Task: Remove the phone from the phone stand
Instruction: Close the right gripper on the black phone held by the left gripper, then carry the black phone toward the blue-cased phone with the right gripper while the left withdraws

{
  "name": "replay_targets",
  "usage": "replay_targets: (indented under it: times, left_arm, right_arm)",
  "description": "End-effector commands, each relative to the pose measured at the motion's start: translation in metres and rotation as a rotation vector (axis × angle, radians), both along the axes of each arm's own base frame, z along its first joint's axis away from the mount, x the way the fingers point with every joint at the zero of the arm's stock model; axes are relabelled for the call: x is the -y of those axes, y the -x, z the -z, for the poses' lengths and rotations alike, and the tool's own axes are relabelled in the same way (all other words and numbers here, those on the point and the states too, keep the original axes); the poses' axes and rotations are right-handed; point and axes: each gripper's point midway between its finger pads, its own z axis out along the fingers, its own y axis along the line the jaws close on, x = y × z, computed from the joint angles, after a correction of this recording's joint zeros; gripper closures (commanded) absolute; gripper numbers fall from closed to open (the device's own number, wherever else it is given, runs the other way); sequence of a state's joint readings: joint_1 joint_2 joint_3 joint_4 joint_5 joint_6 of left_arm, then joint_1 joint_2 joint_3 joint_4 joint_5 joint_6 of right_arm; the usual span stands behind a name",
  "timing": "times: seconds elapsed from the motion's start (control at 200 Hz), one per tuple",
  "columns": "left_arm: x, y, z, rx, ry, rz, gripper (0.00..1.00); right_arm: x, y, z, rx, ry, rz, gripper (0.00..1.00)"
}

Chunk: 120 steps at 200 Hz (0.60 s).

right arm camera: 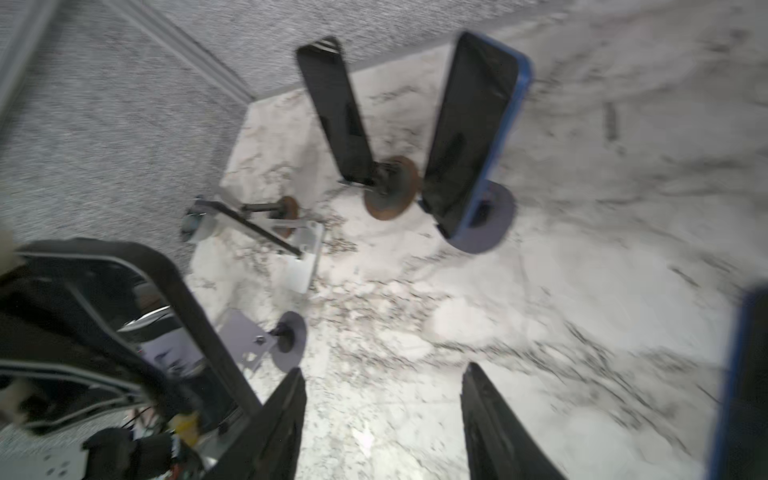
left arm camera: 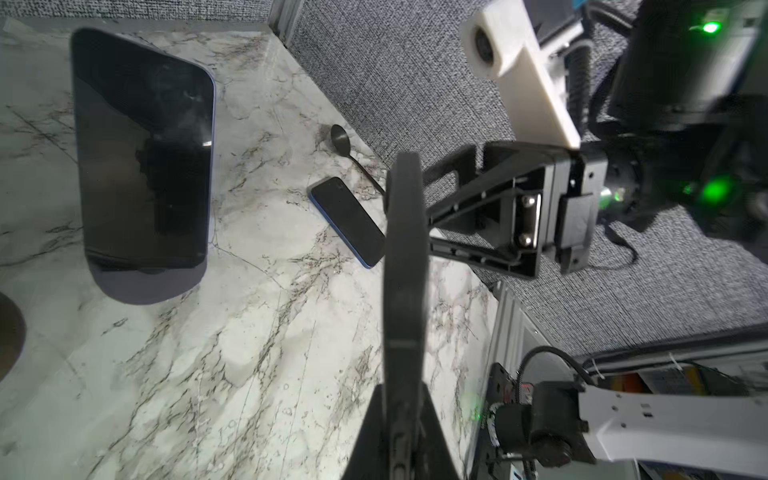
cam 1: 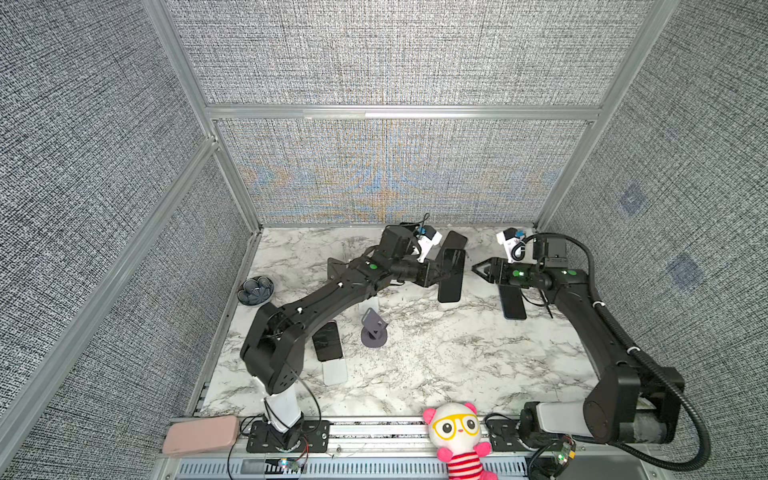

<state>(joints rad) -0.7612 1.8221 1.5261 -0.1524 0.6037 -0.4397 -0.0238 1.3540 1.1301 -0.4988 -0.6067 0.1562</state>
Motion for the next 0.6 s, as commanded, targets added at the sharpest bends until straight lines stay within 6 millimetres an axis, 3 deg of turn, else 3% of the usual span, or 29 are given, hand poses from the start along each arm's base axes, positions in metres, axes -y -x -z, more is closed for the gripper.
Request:
replay_targets:
  times: [0.0,0.145,0.34,0.595]
  left_arm:
    - [0.017,-0.01,0.018,-0.016,-0.079,-0.042,1.0]
    - [0.05,-0.023,0.048,-0.054,-0.169,-0.039,1.0]
    - [0.085,-0.03,0.069,-0.084,-0.188,-0.085,1.0]
    - [0.115,-0.033,0.104,-0.131,-0.224,-0.075,1.0]
  right_arm:
    - [0.039,0.015,0.033,-0.119,0.17,0.125,0.45]
    - [0.065,0.018,0.043,-0.144,0.223,0.212,0.45]
    - [0.114,0.029,0.065,-0.231,0.426,0.347,0.45]
    - [0.132,0.025,0.098,-0.321,0.522,0.362,0.44]
